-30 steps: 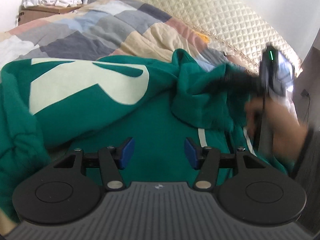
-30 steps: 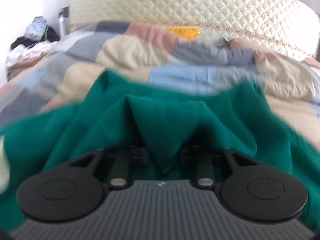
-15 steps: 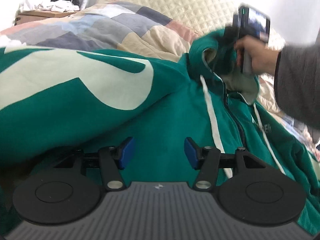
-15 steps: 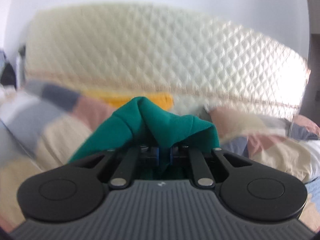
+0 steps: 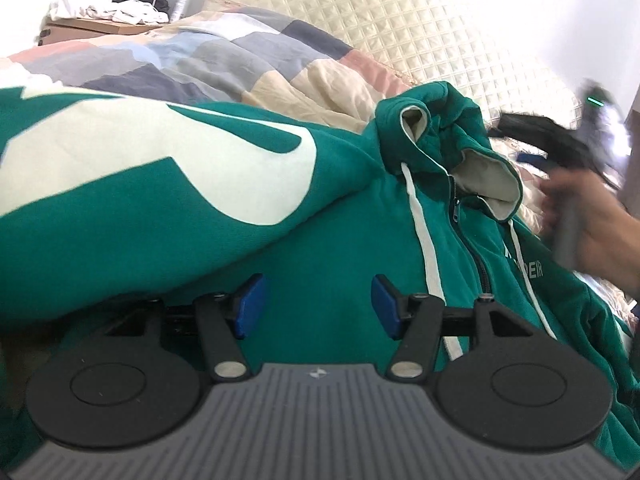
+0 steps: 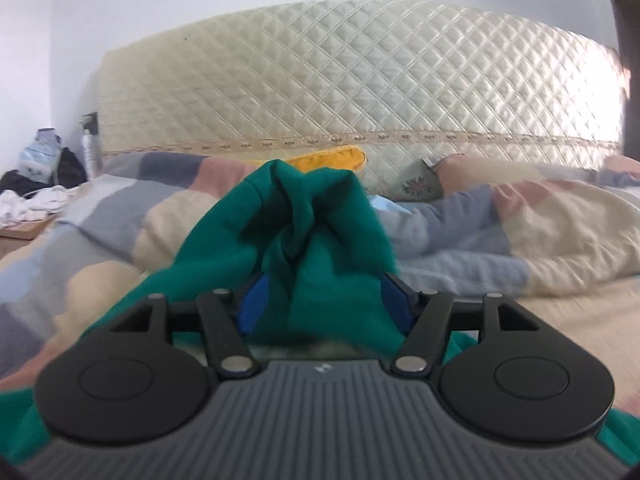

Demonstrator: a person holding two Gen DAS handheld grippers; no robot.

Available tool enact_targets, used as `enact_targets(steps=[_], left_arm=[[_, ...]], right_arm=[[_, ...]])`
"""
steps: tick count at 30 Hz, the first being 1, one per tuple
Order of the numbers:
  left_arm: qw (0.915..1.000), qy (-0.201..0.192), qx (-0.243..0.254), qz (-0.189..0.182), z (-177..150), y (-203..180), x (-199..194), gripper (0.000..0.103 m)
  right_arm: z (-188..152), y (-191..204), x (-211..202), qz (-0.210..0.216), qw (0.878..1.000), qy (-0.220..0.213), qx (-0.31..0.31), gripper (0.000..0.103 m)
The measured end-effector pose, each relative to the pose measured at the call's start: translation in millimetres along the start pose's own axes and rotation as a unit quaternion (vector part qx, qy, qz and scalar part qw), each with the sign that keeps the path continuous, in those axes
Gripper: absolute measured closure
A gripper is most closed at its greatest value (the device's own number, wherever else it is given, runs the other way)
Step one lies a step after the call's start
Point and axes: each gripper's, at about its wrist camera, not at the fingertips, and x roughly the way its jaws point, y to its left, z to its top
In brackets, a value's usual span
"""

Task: Fold large clothes

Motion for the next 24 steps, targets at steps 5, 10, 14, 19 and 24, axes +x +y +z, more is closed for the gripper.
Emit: enact_targets(steps=[5, 10, 14, 19, 24], left_arm=[[0.9989, 0.005, 0.027, 0.038, -1, -11, -18, 0.039], [0.9981, 0.009, 0.051, 0.034, -4, -25, -43, 0.039], [0.9981, 0.001, 0.054, 0.029, 1, -31, -71, 0.039], [0.9957, -0.011, 0.076, 0.052, 8, -34, -110, 0.039], [0.99, -0.01, 0.112, 0.085, 20, -26, -148, 0.039]], right_arm=[[-16, -31, -93, -0.009, 0.999, 0.019, 0.031, 0.039], [-32, -66, -191, -0.033, 0.996, 0.021, 0.075, 0.039], [-41, -100, -265, -0.061, 0.992, -0.003, 0.113, 0.039], [-65, -149, -335, -0.107, 0.978, -0.016, 0.178, 0.037], [-97, -195, -351, -0.144, 0.958, 0.056, 0.24, 0.036]])
